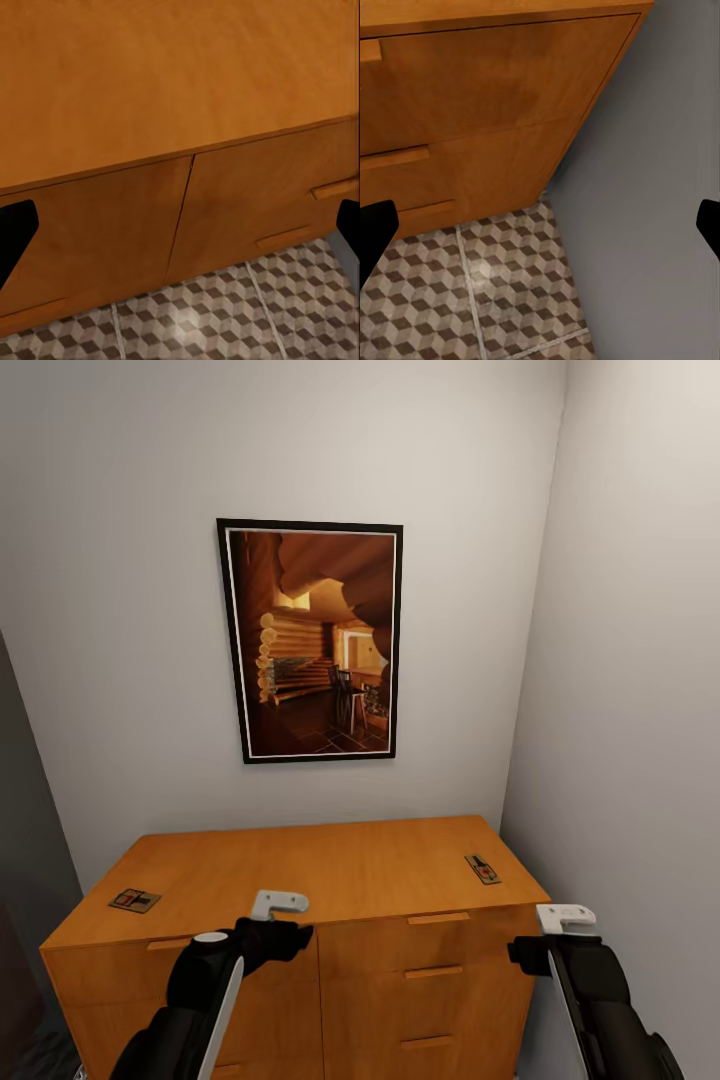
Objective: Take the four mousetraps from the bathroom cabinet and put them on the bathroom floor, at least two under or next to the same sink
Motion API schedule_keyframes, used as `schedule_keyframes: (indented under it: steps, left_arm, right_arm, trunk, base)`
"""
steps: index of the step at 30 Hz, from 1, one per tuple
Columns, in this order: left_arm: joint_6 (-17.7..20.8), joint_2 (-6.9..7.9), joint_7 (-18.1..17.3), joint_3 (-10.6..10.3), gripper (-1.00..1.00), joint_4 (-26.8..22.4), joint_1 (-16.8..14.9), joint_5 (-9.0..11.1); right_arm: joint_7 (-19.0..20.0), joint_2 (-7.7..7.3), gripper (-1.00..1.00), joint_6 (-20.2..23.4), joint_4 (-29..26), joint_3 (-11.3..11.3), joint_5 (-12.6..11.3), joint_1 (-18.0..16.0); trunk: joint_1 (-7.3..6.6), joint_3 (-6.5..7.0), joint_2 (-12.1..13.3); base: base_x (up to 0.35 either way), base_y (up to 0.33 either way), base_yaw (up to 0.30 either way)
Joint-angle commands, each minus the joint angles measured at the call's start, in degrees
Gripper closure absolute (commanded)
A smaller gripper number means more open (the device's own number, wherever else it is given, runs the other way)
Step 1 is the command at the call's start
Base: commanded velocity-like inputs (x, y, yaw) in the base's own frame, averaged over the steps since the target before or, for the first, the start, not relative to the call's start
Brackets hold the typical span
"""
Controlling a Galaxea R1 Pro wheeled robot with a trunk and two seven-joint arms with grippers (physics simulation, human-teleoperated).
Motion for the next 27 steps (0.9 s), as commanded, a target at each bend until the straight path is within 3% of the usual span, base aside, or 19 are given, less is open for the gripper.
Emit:
schedule_keyframes:
  steps: [1, 12, 22, 27]
  left_arm:
    - [0.23, -0.15, -0.51, -0.04, -1.0, -0.18, -0.11, -0.63]
    - [0.87, -0.56, -0.45, -0.29, -1.0, -0.49, -0.8, -0.69]
    - [2.17, -0.39, -0.35, -0.32, -1.0, -0.27, -4.63, -0.81]
    - [2.34, -0.22, -0.34, -0.26, -1.0, -0.15, -6.76, -0.92]
  right_arm:
    - [0.58, 0.05, -1.0, 0.2, -0.08, -0.09, 0.59, 0.03]
    - [0.46, 0.2, -1.0, 0.2, 0.0, 0.06, 0.84, -2.2]
    - [0.0, 0.78, -1.0, 0.2, 0.59, 0.39, 0.84, -9.48]
    - [-0.18, 0.89, -1.0, 0.2, 1.68, 1.2, 0.7, -14.85]
  trunk:
    - [0.02, -0.1, -0.08]
    - [0.02, -0.1, -0.08]
    - [0.02, -0.1, -0.08]
    - [0.02, -0.1, -0.08]
  base:
    - [0.0, 0.0, 0.0]
    - [0.0, 0.0, 0.0]
    - [0.0, 0.0, 0.0]
    - [0.0, 0.0, 0.0]
